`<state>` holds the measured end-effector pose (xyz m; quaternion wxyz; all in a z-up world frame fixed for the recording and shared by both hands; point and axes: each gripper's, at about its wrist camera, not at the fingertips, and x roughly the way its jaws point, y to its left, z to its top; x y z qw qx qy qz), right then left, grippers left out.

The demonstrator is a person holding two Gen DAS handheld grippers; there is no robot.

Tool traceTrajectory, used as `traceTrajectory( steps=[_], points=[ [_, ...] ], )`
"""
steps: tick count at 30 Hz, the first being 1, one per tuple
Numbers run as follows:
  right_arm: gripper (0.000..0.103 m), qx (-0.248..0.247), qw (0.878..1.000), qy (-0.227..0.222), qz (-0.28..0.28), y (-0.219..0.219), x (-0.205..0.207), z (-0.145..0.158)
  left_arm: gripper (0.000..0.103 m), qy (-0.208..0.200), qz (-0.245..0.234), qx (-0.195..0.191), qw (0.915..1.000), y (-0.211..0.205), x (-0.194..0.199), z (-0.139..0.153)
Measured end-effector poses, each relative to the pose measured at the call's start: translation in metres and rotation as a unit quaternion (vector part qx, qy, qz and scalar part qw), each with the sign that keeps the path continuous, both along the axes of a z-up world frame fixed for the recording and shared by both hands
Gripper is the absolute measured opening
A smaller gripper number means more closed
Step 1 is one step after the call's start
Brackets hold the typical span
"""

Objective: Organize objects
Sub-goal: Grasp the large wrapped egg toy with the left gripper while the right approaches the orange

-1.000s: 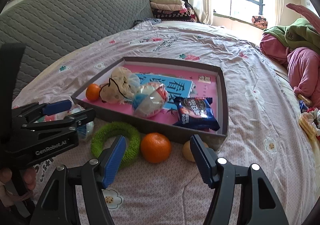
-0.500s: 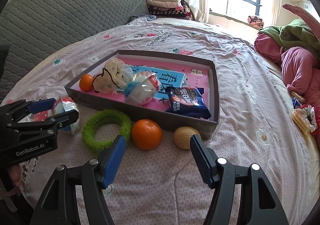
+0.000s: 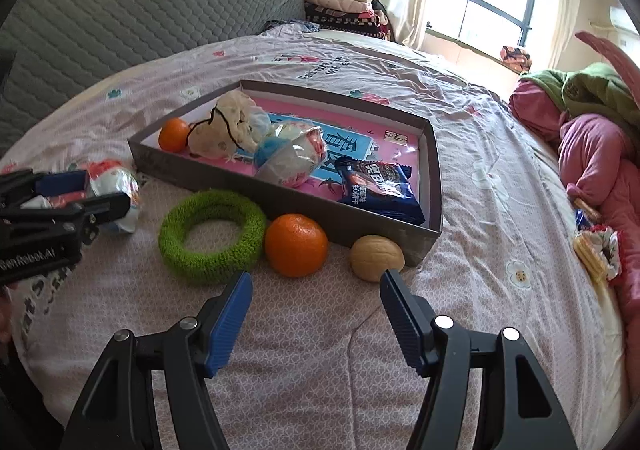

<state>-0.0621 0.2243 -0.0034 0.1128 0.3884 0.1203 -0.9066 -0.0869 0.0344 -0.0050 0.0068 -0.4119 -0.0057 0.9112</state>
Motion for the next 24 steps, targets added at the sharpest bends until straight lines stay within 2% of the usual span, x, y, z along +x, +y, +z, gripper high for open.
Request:
traceTrajectory(
  steps=[15,24],
  points=[
    [0.059,0.085,0.996,0.027,0.029,-0.025,-0.005,-0.015,0.069,-0.004,0.004,0.018,0.9998,-0.008,-0.005,-0.005],
    [0.047,0.13,0.99,0.044,0.037,-0.041,-0.013,-0.023,0.07,-0.003,0.015,0.018,0.9997,-0.009,-0.01,-0.008]
  ],
)
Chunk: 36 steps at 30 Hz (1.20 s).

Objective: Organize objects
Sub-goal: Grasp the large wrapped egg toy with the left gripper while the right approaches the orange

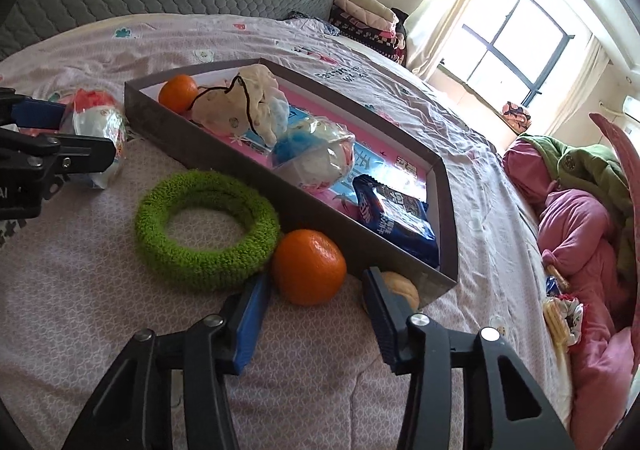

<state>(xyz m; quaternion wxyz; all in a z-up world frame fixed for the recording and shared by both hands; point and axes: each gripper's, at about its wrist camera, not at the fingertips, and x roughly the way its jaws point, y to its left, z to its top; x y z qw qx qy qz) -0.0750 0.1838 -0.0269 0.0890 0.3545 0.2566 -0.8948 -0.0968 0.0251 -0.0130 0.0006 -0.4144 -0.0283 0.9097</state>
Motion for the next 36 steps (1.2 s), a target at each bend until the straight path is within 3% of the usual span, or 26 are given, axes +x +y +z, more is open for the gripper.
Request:
traceTrajectory(
  steps=[4,12,21,29,36],
  points=[
    [0.04,-0.002,1.0,0.001,0.003,-0.003,-0.003,-0.001,0.07,-0.005,0.007,-0.005,1.0,0.0,-0.005,-0.004],
    [0.04,0.0,1.0,0.001,0.003,-0.005,-0.005,-0.003,0.07,-0.026,0.029,0.007,0.9992,-0.008,-0.019,-0.016],
    [0.04,0.0,1.0,0.001,0.003,-0.005,-0.006,-0.003,0.07,-0.02,0.043,0.037,0.9982,-0.021,-0.037,-0.015],
    [0.039,-0.006,1.0,0.0,0.003,-0.006,-0.006,-0.003,0.065,-0.017,0.034,0.033,0.9987,-0.022,-0.038,-0.019],
    [0.039,-0.016,1.0,-0.003,0.002,-0.004,-0.005,-0.001,0.064,-0.015,0.024,0.053,0.9982,-0.022,-0.035,-0.017]
  ],
)
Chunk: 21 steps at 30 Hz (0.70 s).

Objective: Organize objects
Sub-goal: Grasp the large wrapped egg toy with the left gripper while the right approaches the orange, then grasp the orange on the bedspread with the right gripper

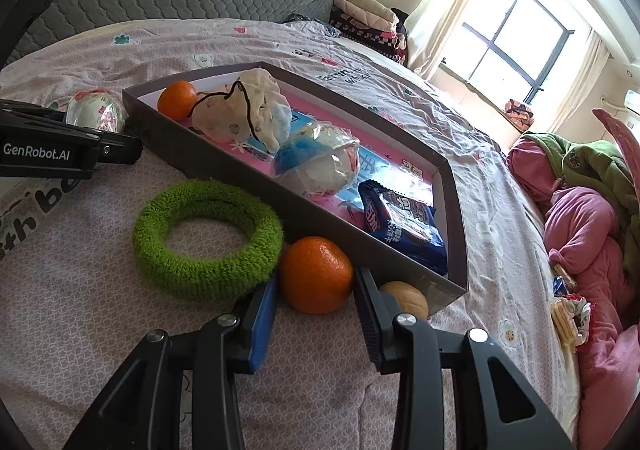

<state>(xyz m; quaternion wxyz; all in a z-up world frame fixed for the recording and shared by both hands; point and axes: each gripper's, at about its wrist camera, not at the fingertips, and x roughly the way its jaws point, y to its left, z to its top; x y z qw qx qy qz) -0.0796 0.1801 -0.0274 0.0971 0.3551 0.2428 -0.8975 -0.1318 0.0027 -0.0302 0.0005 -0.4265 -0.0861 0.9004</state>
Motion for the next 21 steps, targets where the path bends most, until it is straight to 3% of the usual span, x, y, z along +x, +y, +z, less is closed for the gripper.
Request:
traceTrajectory(
  steps=[21],
  points=[
    [0.039,-0.078,0.997,-0.013,-0.001,0.019,0.007,0.02,0.064,0.03,-0.031,-0.008,0.9991,0.017,0.02,0.022]
  ],
)
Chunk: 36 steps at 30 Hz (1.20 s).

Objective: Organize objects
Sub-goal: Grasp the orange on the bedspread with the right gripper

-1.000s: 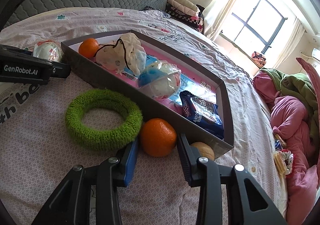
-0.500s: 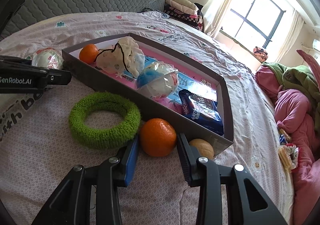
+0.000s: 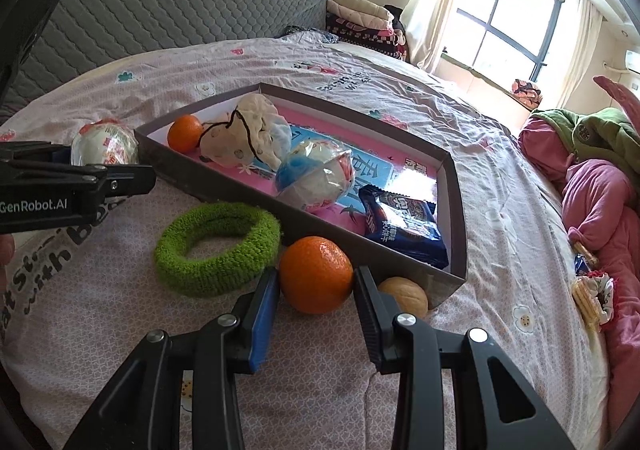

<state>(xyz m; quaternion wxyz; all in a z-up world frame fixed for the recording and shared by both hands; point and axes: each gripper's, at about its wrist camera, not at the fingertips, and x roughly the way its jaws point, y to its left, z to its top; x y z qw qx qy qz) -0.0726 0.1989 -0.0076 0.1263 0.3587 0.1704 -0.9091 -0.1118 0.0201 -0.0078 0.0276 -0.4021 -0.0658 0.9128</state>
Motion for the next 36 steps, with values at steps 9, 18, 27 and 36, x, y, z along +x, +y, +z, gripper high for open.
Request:
traceTrajectory(
  steps=[9,18,27,36],
  points=[
    [0.039,-0.051,0.999,-0.001,-0.011,0.016,0.001,0.011,0.064,0.011,-0.004,-0.006,0.9999,0.003,0.005,0.008],
    [0.039,-0.069,0.997,0.011,-0.012,0.02,0.002,0.02,0.064,0.022,-0.004,-0.009,0.9997,0.004,0.008,0.016],
    [0.039,-0.079,0.996,0.031,-0.005,0.021,0.006,0.031,0.064,0.037,-0.011,-0.018,0.9991,0.012,0.01,0.027],
    [0.039,-0.108,0.993,0.05,0.0,0.025,0.004,0.044,0.064,0.048,-0.023,-0.024,0.9983,0.023,0.003,0.03]
  ],
)
